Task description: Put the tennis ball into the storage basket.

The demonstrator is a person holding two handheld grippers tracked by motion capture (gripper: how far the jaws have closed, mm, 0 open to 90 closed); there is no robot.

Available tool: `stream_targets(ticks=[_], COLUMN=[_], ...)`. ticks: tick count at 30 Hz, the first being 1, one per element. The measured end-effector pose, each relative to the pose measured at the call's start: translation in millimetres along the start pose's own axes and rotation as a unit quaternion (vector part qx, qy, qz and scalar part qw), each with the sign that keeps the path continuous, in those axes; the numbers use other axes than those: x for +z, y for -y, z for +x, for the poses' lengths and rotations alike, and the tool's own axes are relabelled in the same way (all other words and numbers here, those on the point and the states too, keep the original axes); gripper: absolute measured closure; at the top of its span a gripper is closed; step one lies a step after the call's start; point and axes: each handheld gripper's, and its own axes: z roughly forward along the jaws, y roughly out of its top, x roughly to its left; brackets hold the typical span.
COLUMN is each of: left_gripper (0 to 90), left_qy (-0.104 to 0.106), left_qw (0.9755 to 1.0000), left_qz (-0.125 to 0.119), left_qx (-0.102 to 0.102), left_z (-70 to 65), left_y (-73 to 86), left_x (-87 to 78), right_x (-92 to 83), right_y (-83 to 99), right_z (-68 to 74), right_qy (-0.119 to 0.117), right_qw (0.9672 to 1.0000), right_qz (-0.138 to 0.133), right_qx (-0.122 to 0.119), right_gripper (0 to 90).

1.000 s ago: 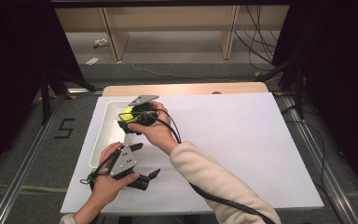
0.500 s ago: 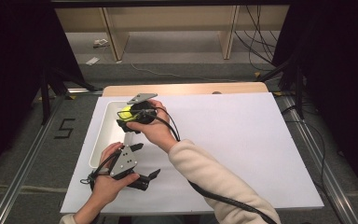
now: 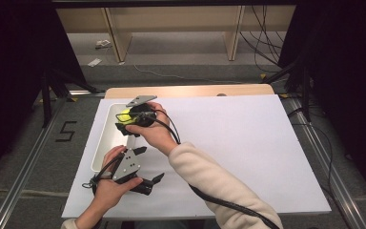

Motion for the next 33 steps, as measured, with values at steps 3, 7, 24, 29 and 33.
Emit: stream_targets(ticks=[3, 7, 24, 29, 33], left_gripper=[0.7, 0.7, 0.8, 0.8, 0.8], left_qy=[0.000, 0.001, 0.000, 0.000, 0.001], left_qw=[1.0000, 1.0000, 1.0000, 1.0000, 1.0000], left_qz=[0.001, 0.000, -0.001, -0.001, -0.001], left_qx=[0.002, 0.001, 0.004, 0.002, 0.002], left_z=[0.0, -0.1, 0.1, -0.4, -0.3], left_y=[0.1, -0.1, -0.5, -0.7, -0.6], left_x=[0.1, 0.1, -0.4, -0.3, -0.3], right_x=[1.0, 3.0, 9.8, 12.2, 14.1], right_y=[-1.9, -3.3, -3.9, -3.4, -2.8], right_z=[0.8, 2.0, 3.6, 4.4, 5.1], right_qy=[-0.001, -0.003, -0.004, -0.005, -0.007], right_qw=[1.0000, 1.0000, 1.0000, 1.0000, 0.9999], right_qz=[-0.002, 0.000, 0.003, 0.005, 0.008], right_qx=[-0.003, -0.002, -0.003, -0.003, -0.004], right_gripper=[26.0, 26.0, 26.1, 26.0, 26.0])
